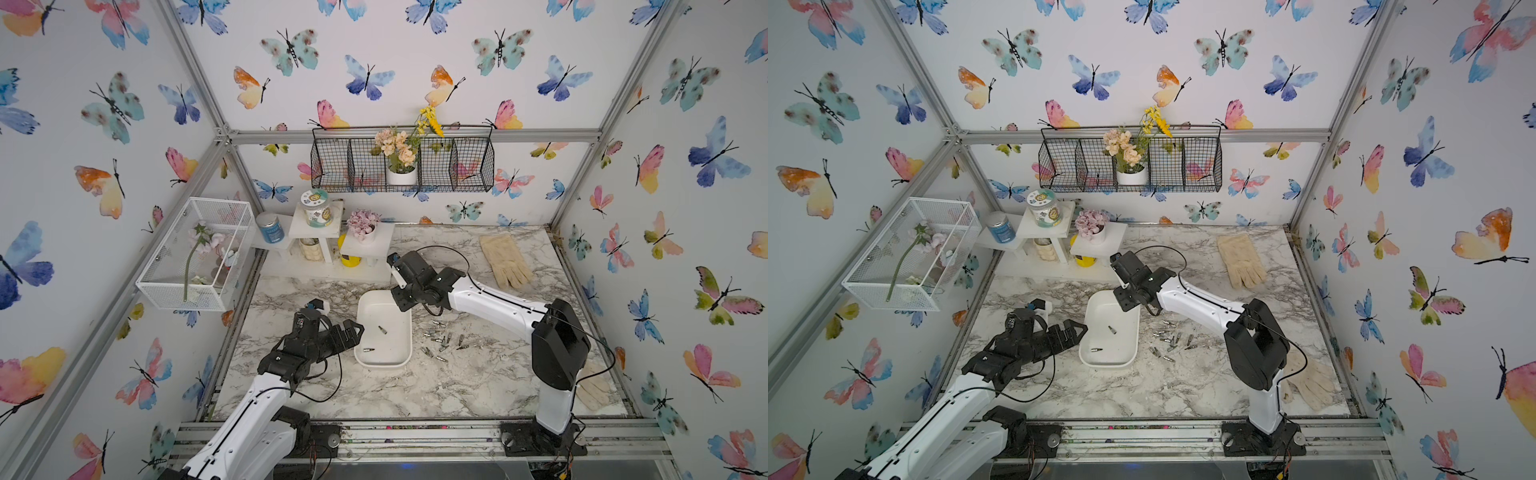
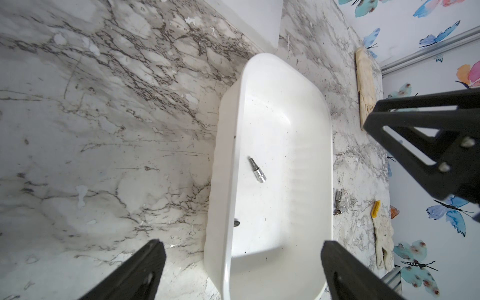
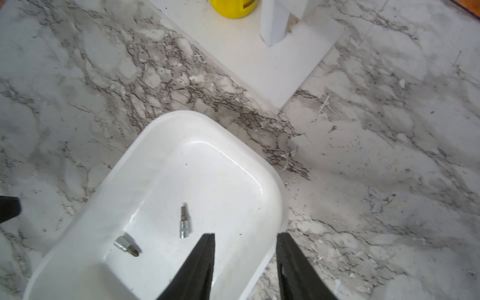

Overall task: Put the bit on the desktop into the storage box
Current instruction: Move the storage box to the center of the board.

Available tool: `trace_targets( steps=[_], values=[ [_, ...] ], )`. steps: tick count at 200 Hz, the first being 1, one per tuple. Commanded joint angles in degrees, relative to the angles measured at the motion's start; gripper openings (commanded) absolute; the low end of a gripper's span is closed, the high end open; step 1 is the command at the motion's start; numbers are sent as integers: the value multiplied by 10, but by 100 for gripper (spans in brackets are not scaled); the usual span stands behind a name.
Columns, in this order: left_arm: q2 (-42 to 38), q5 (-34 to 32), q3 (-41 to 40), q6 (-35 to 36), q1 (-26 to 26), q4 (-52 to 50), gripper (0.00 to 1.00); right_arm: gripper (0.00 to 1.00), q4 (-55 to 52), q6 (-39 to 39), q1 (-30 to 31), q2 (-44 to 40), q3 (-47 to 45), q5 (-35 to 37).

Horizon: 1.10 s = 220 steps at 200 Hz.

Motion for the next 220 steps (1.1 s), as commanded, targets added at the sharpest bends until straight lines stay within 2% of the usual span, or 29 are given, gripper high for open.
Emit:
trace_targets(
  steps=[1, 51, 81, 142, 220],
  values=[
    [1, 17, -1, 13, -1, -3, 99, 45, -5, -56, -17, 14, -12, -14],
    [5, 13, 6, 19, 0, -10, 99, 46, 26, -118, -33, 38, -12, -42],
    [3, 7, 6, 19, 0, -15, 99, 45, 28, -127, -38, 55, 2, -72],
    [-3, 2, 5, 21, 0, -22, 99, 42, 21, -121, -46, 108, 47, -60],
    [-6, -5, 3, 20, 0, -25, 99, 22, 29, -88, -57, 109, 40, -72]
  ],
)
